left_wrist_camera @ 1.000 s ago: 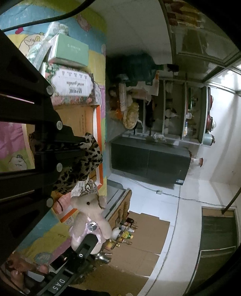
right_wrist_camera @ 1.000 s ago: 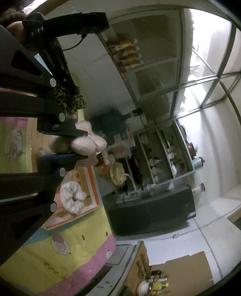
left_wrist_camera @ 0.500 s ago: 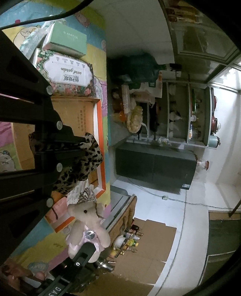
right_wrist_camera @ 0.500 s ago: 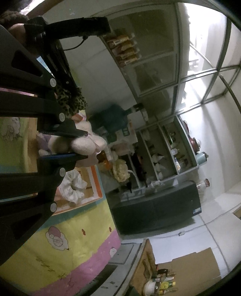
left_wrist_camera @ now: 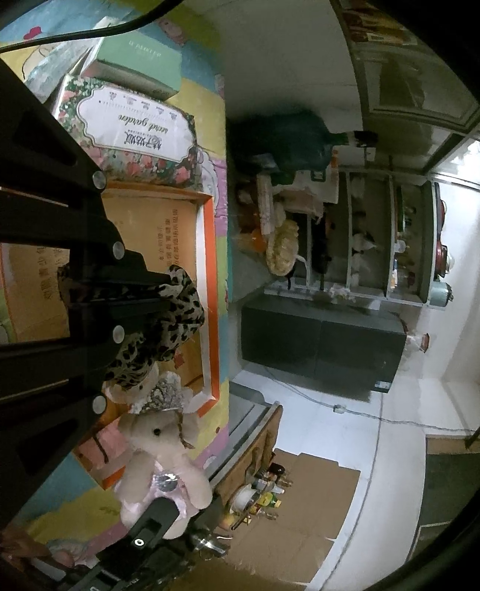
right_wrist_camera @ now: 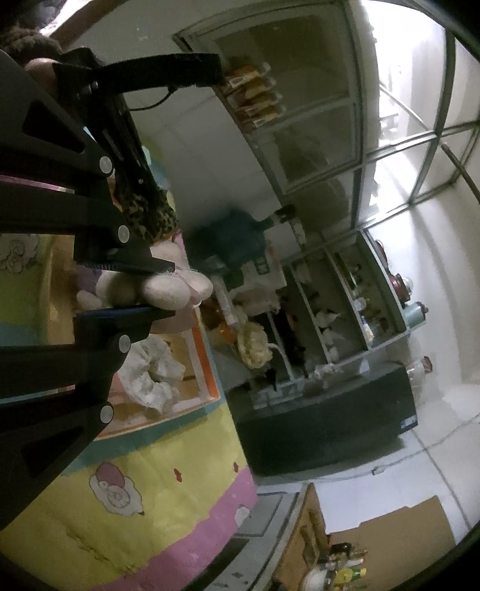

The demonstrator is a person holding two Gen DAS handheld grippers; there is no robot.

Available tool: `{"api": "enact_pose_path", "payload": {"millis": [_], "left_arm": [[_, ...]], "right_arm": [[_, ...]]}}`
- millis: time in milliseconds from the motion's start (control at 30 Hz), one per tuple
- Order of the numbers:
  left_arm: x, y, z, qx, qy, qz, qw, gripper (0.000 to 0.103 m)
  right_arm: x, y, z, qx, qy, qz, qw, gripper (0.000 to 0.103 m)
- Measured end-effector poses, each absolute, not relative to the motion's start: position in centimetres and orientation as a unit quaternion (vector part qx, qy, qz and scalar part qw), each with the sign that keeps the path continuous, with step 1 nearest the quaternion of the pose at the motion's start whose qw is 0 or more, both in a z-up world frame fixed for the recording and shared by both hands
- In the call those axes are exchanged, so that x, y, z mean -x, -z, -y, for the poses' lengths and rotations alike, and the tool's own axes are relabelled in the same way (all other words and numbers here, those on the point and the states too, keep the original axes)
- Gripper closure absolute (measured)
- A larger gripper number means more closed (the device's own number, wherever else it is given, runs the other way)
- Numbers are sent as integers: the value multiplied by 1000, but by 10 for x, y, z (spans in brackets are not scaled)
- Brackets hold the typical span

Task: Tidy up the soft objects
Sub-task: 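Carry the leopard plush and pink bunny plush over the cardboard tray, then lower both plushes into the tray and open both grippers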

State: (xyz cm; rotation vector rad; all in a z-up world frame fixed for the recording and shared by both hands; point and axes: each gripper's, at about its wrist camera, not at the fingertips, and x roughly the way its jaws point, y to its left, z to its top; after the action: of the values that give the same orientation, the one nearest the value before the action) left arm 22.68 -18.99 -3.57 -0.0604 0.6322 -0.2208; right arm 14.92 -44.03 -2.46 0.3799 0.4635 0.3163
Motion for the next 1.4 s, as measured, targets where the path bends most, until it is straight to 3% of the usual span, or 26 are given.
{"api": "enact_pose_path", "payload": {"millis": [733, 833, 1067, 1167, 1400], "left_arm": [[-265, 86, 196, 26, 76, -385, 919, 96], [-266, 88, 196, 30, 77, -388, 918, 95], [-267, 87, 194, 34, 69, -386, 919, 80], [-266, 86, 193, 34, 67, -383, 921, 78], [-258, 76, 190, 33, 66, -366, 928, 78]], "right_arm": [[-181, 81, 445, -198, -139, -322, 915, 86], [-185, 85, 447, -200, -132, -330, 913, 83], [-186, 88, 448, -202, -115, -334, 913, 69], [-185, 87, 448, -201, -115, -333, 914, 56], [-183, 84, 449, -203, -117, -323, 917, 51]]}}
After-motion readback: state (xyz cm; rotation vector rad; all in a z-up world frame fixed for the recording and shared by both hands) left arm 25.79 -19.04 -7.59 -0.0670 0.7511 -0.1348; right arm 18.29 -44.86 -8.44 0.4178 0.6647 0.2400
